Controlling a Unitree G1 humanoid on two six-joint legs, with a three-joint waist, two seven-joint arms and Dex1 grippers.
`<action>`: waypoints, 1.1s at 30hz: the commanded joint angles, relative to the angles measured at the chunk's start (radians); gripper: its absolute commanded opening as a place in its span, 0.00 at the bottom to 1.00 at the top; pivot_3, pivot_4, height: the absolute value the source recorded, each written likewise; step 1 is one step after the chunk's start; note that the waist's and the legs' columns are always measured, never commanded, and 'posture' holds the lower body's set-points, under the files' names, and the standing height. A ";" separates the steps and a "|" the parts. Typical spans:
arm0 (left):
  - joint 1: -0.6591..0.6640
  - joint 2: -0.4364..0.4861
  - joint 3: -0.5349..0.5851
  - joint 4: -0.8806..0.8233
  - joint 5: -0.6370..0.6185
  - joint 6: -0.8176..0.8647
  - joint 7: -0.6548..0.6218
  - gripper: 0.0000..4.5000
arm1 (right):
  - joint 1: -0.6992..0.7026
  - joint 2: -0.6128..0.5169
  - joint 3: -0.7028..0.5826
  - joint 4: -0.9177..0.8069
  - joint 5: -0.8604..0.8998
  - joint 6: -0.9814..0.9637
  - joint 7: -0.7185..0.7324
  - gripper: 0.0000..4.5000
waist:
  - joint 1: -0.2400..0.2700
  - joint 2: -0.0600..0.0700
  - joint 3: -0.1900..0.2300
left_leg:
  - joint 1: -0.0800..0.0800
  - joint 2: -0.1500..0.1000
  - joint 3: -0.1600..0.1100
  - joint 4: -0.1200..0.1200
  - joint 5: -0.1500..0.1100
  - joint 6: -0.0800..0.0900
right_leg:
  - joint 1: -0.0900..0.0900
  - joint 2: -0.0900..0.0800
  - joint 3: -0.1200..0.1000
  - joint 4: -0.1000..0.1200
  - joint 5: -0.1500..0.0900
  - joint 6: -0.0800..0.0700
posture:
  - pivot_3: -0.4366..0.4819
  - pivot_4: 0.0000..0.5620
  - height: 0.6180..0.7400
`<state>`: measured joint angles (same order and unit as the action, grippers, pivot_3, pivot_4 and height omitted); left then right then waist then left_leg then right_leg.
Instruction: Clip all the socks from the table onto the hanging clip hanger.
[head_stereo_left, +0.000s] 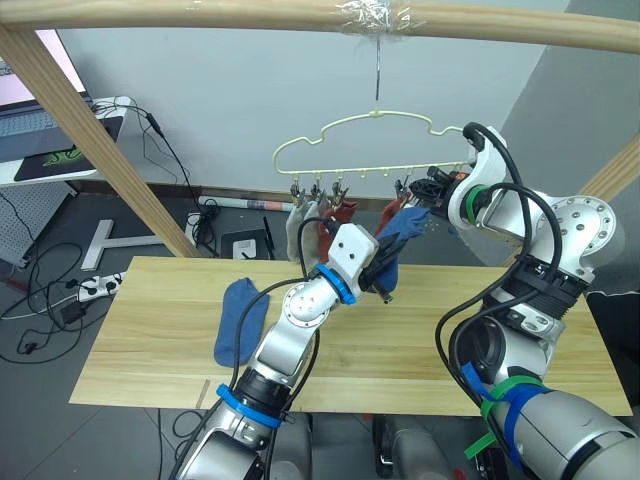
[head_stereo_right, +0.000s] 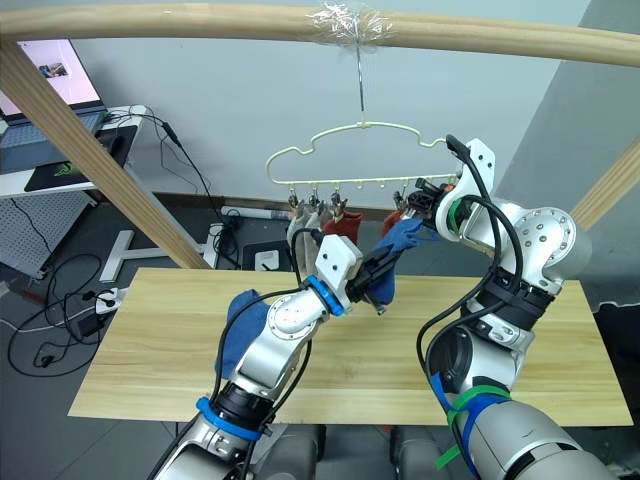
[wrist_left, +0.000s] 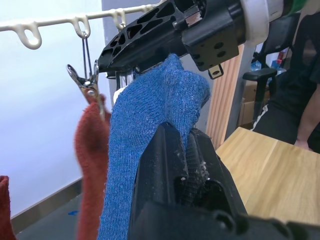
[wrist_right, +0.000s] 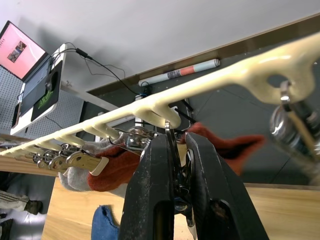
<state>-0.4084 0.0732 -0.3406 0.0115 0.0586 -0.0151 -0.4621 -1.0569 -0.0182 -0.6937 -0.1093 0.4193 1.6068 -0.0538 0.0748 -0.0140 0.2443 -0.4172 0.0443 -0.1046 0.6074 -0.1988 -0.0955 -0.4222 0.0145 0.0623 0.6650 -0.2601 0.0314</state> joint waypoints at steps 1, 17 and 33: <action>0.022 -0.003 -0.012 -0.036 -0.012 -0.027 -0.011 0.00 | -0.021 -0.016 -0.019 0.000 0.022 0.008 -0.029 0.02 | 0.000 0.000 0.000 | 0.000 0.000 0.000 0.000 0.000 0.000 | 0.000 0.000 0.000 0.000 0.000 0.000 | 0.69 0.43 1.00; -0.049 -0.034 0.030 0.099 0.004 -0.073 0.051 0.00 | -0.016 -0.024 -0.014 0.009 0.154 0.008 -0.135 0.02 | -0.010 0.000 0.000 | 0.000 0.000 0.000 0.000 0.000 0.000 | 0.000 0.000 0.000 0.000 -0.001 0.002 | 0.68 0.43 1.00; -0.104 -0.065 0.032 0.156 0.011 -0.095 0.078 0.00 | 0.005 -0.028 -0.017 0.011 0.288 0.008 -0.240 0.02 | -0.024 0.000 0.000 | -0.001 0.000 0.000 0.000 0.000 0.000 | 0.000 0.000 0.000 0.000 -0.001 0.002 | 0.68 0.43 1.00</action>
<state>-0.4915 0.0259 -0.3092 0.1795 0.0642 -0.0787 -0.3993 -1.0589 -0.0362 -0.7082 -0.0807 0.6793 1.6067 -0.2797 0.0511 -0.0140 0.2443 -0.4181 0.0442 -0.1050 0.6074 -0.1988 -0.0954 -0.4223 0.0146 0.0622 0.6646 -0.2613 0.0335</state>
